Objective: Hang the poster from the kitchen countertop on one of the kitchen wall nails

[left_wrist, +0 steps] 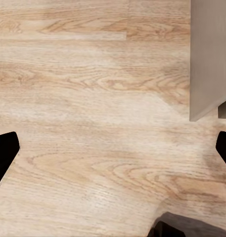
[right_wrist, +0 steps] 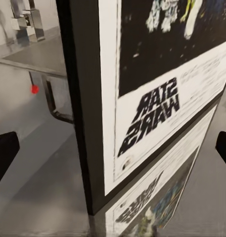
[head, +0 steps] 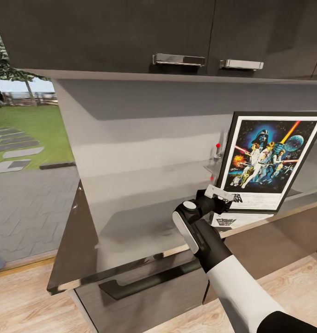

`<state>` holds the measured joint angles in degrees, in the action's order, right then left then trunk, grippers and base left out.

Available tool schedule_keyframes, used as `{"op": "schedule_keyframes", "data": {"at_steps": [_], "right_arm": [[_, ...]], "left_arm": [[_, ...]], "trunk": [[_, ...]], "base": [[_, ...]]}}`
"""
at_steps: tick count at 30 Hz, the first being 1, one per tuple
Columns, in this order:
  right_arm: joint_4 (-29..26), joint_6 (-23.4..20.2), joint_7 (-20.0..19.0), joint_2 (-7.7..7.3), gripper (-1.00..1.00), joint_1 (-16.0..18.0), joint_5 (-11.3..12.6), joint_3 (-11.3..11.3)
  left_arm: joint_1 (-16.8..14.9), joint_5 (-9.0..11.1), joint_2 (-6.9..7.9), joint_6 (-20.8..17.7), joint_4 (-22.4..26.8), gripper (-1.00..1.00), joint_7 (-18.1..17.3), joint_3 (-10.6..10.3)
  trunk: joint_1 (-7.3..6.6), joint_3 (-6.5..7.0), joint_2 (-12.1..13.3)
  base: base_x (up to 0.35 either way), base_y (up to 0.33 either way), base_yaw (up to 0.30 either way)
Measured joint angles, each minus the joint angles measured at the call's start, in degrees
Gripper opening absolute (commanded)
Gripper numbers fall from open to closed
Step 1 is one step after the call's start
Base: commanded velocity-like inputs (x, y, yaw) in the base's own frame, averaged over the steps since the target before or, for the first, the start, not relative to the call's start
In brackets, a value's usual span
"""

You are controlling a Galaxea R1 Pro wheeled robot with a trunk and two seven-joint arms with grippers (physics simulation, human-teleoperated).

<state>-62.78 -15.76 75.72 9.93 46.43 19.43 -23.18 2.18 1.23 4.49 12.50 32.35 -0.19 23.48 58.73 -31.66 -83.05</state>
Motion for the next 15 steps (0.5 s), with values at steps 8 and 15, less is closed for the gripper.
{"op": "schedule_keyframes", "data": {"at_steps": [8, 15], "right_arm": [[0.54, 0.01, -0.2, 0.02, 1.0, 0.08, 0.0, 0.0], [0.59, 0.01, -0.22, -0.02, 1.0, 0.09, 0.0, 0.01]], "left_arm": [[0.0, 0.04, 0.24, -0.02, -0.22, 1.0, -0.03, 0.01], [0.0, 0.04, 0.26, -0.02, -0.23, 1.0, -0.04, 0.06]], "trunk": [[0.0, 0.0, 0.0], [0.0, 0.0, 0.0]], "base": [[0.0, 0.055, 0.0], [0.0, 0.004, -0.001]]}}
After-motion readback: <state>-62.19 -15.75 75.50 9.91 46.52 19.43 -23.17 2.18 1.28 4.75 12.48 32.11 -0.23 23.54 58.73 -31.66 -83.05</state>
